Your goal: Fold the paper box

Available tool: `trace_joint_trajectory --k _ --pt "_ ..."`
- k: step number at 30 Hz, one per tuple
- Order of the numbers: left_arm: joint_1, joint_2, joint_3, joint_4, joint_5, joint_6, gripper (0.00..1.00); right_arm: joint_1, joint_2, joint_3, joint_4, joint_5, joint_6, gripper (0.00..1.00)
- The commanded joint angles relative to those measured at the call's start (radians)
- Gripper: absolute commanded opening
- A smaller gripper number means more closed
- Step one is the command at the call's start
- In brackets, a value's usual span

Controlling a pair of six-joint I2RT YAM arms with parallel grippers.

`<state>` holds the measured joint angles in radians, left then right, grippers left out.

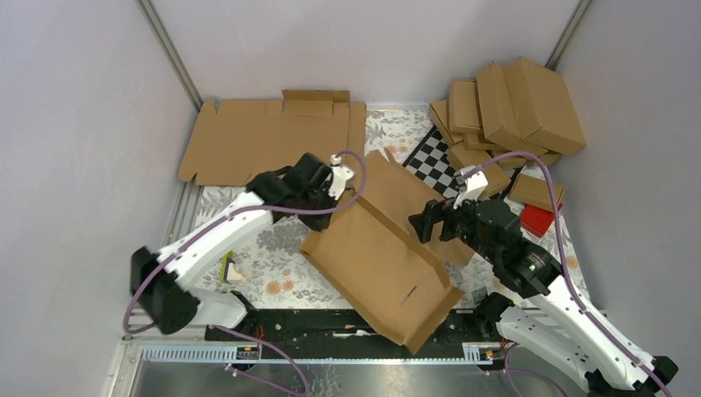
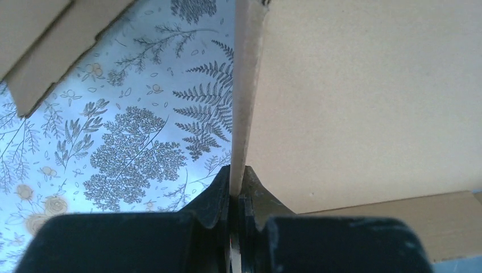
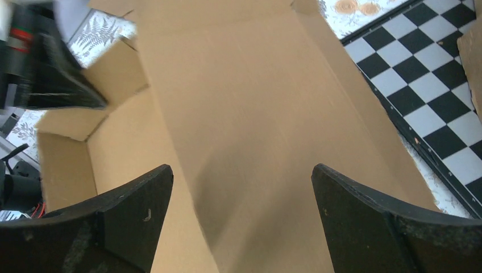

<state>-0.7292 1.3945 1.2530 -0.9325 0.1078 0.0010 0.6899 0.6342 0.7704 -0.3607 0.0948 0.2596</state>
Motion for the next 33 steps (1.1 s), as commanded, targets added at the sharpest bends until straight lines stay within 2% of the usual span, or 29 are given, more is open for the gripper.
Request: trace_joint_trajectory --k 1,4,10,14,18,23,27,33 --pt "-0.002 -0.198 -0.037 0.136 -0.044 -0.217 0.0 -0.003 -0.014 0.047 -0.032 0.061 0.04 1.0" --pt "0.0 -0.29 -0.057 0.171 -0.131 -0.285 0.0 -0.004 -0.038 0.042 -0.041 0.102 0.051 1.0" --pt "0.003 -0.452 -0.142 0.237 -0.402 -0.416 0.0 -0.003 -0.09 0.021 -0.046 0.147 0.073 1.0" --pt "0.017 -0.381 -0.169 0.175 -0.367 -0.505 0.0 -0.003 -0.076 0.016 -0.07 0.148 0.1 1.0" --pt "0.038 -0.294 -0.209 0.112 -0.386 -0.711 0.0 -0.003 -0.033 0.007 -0.117 0.17 0.17 1.0" --pt "0.053 -0.294 -0.37 0.229 -0.278 -0.879 0.0 -0.003 0.034 -0.02 -0.185 0.155 0.3 1.0" --pt "0.052 -0.286 -0.459 0.279 -0.241 -0.928 0.0 -0.004 0.027 -0.038 -0.242 0.159 0.379 1.0" --pt "0.052 -0.248 -0.47 0.251 -0.253 -0.915 0.0 -0.003 0.059 -0.038 -0.306 0.11 0.415 1.0"
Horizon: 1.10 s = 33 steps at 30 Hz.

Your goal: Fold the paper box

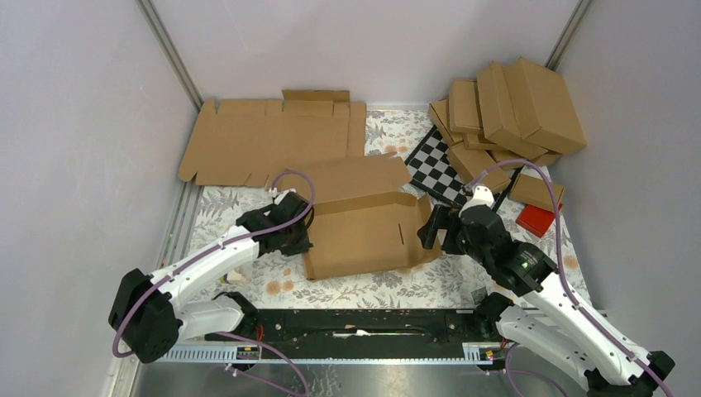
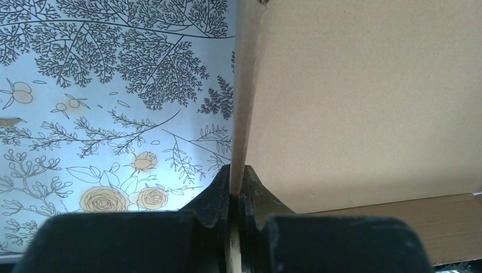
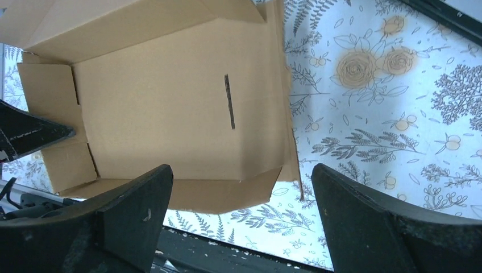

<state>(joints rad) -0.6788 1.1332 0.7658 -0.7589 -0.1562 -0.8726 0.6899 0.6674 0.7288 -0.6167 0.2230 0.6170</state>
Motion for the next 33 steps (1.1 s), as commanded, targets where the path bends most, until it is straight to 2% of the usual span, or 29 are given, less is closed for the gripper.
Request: trace_joint_trajectory --k 1,4,7,12,15,17,19,21,24,28,33 --pt "0.001 0.022 0.022 0.072 0.015 -0.033 0.0 -0.003 0.06 0.012 -0.069 -0.026 0.072 1.0" --pt "0.001 0.046 0.027 0.069 0.037 -0.009 0.0 -0.004 0.181 0.094 -0.128 -0.071 0.089 1.0" --pt "0.001 0.065 0.017 0.069 0.023 0.012 0.0 -0.006 0.285 0.158 -0.141 -0.108 0.013 1.0" --pt "0.0 0.103 0.02 0.06 0.027 0.051 0.0 -0.009 0.375 0.196 -0.146 0.086 -0.005 1.0" --pt "0.0 0.13 0.023 0.061 0.04 0.072 0.0 -0.056 0.402 0.189 -0.131 0.12 -0.026 0.98" --pt "0.0 0.14 0.02 0.061 0.033 0.08 0.0 -0.14 0.416 0.161 -0.104 0.039 -0.057 0.93" --pt "-0.001 0.151 0.015 0.062 0.024 0.087 0.0 -0.253 0.419 0.119 -0.056 -0.122 -0.097 0.91" --pt "-0.001 0.163 0.012 0.068 0.028 0.096 0.0 -0.312 0.407 0.081 -0.023 -0.206 -0.121 0.89" --pt "-0.002 0.171 0.002 0.085 0.039 0.104 0.0 -0.317 0.383 0.042 0.015 -0.251 -0.132 0.89" --pt "-0.002 0.183 0.0 0.1 0.032 0.112 0.0 -0.317 0.401 0.04 0.041 -0.24 -0.098 0.82" --pt "-0.002 0.198 0.002 0.119 0.038 0.129 0.0 -0.317 0.443 -0.007 0.082 -0.281 -0.072 0.81"
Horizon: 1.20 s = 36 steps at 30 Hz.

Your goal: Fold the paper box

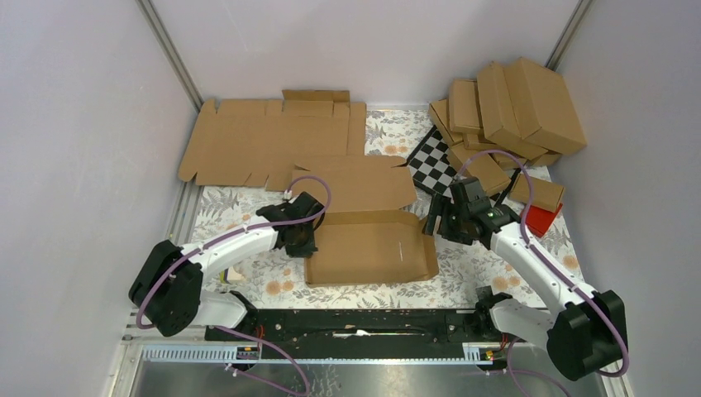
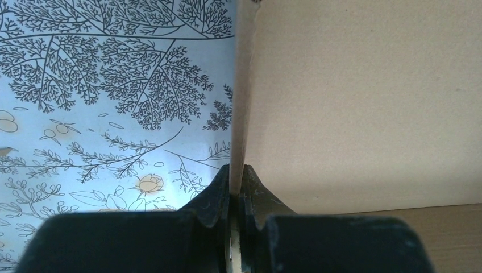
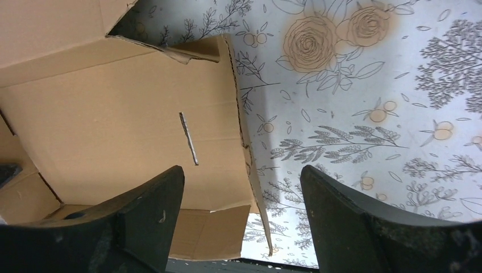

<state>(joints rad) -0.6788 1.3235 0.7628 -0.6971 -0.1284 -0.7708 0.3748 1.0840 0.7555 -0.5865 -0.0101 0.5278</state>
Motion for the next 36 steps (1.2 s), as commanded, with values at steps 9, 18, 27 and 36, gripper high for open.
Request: trace_joint_trajectory --k 9,18,27,36 --pt "-0.001 0.009 0.006 0.071 0.023 0.042 0.0 -0.002 0.073 -0.125 0.141 -0.105 0.074 0.49" --pt "-0.002 0.018 0.026 0.071 0.054 0.039 0.0 0.013 0.052 -0.1 0.164 -0.288 0.057 0.0" --pt "-0.02 0.029 0.036 0.071 0.056 0.021 0.0 0.139 0.071 -0.029 0.141 -0.315 0.076 0.07" --pt "-0.031 0.031 0.038 0.072 0.052 0.01 0.0 0.206 0.114 0.019 0.179 -0.306 0.098 0.18"
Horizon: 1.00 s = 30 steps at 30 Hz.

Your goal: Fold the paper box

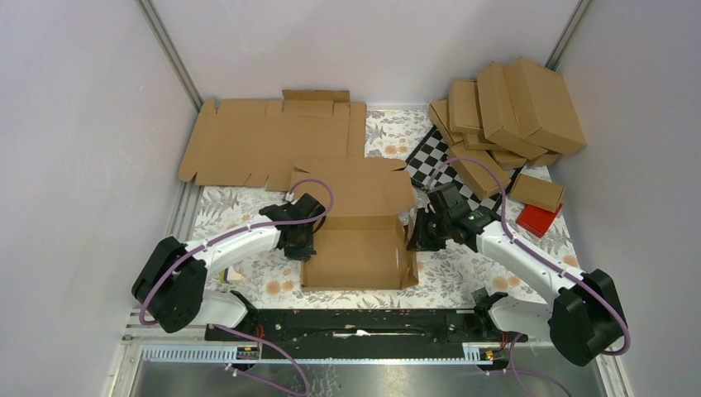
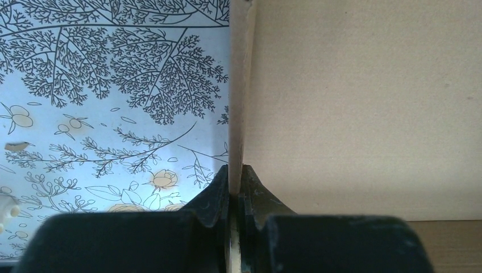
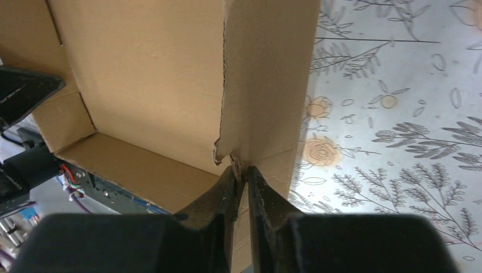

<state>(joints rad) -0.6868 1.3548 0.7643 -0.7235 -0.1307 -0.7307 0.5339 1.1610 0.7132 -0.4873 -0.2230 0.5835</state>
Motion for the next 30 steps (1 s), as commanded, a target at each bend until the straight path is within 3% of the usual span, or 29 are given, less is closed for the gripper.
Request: trace_joint_trajectory --k 1,4,8,10,24,30 --pt "-0.025 0.0 0.036 0.098 0.054 -0.03 0.0 0.052 0.048 0.065 0.083 -0.097 0.041 0.2" --pt "-0.024 -0.002 0.037 0.099 0.054 -0.03 0.0 0.057 0.067 0.064 0.104 -0.125 0.04 0.27" --pt "-0.025 -0.006 0.033 0.098 0.055 -0.029 0.0 0.058 0.065 0.044 0.139 -0.153 0.037 0.5" --pt "-0.025 -0.009 0.032 0.097 0.055 -0.027 0.0 0.056 0.059 0.027 0.156 -0.162 0.034 0.55" --pt "-0.025 -0.022 0.021 0.099 0.057 -0.029 0.0 0.056 0.138 -0.077 0.242 -0.144 0.048 0.57" --pt "-0.025 -0.023 0.023 0.099 0.054 -0.036 0.0 0.089 0.203 -0.009 0.142 -0.04 0.024 0.55"
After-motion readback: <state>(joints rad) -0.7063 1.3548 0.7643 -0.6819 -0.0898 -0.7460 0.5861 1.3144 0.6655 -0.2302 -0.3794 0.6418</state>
